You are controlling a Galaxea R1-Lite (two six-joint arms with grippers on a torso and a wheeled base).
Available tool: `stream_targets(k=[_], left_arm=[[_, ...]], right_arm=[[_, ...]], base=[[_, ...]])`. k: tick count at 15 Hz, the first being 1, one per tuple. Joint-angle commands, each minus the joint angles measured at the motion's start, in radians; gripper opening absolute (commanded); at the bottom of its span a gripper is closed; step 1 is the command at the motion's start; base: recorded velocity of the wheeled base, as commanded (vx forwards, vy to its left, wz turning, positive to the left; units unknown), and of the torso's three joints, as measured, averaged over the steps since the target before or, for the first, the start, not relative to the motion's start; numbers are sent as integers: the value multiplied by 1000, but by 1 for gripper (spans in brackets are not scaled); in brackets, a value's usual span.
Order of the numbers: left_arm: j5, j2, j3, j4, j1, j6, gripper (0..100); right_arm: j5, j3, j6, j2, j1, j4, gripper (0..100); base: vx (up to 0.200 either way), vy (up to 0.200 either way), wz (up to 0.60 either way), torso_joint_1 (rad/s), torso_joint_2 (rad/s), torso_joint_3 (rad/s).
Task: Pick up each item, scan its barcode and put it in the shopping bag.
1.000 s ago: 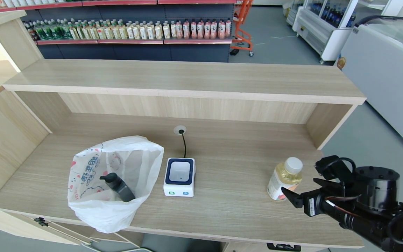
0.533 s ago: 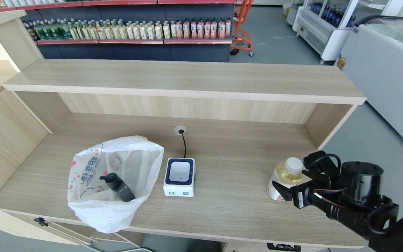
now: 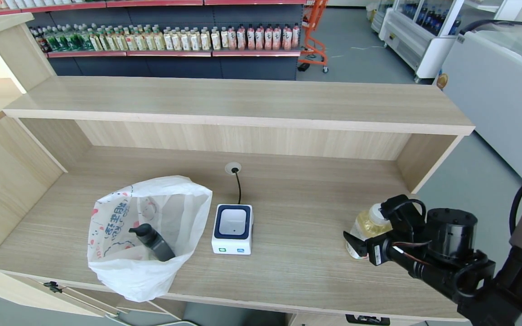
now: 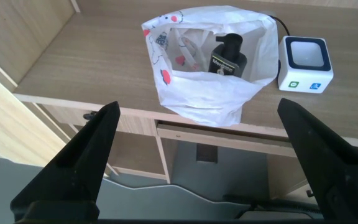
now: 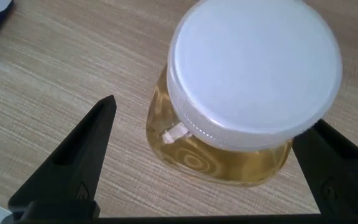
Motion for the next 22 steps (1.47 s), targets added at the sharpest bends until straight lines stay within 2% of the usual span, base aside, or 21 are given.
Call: stream_targets(k=[1, 12, 13, 22], left_arm=[[1, 0, 0, 0, 0, 0, 100], [1, 0, 0, 0, 0, 0, 100], [1, 0, 0, 0, 0, 0, 100], [1, 0, 0, 0, 0, 0, 100]], right_arm=[[0, -14, 0, 28, 2, -6, 100], [34, -114, -17, 137, 8, -59, 100], [47, -114, -17, 137, 8, -59, 0], [86, -93, -50, 115, 6, -110, 0]], base=[[0, 0, 0, 0, 0, 0], [0, 0, 0, 0, 0, 0], [0, 0, 0, 0, 0, 0], [0, 0, 0, 0, 0, 0]])
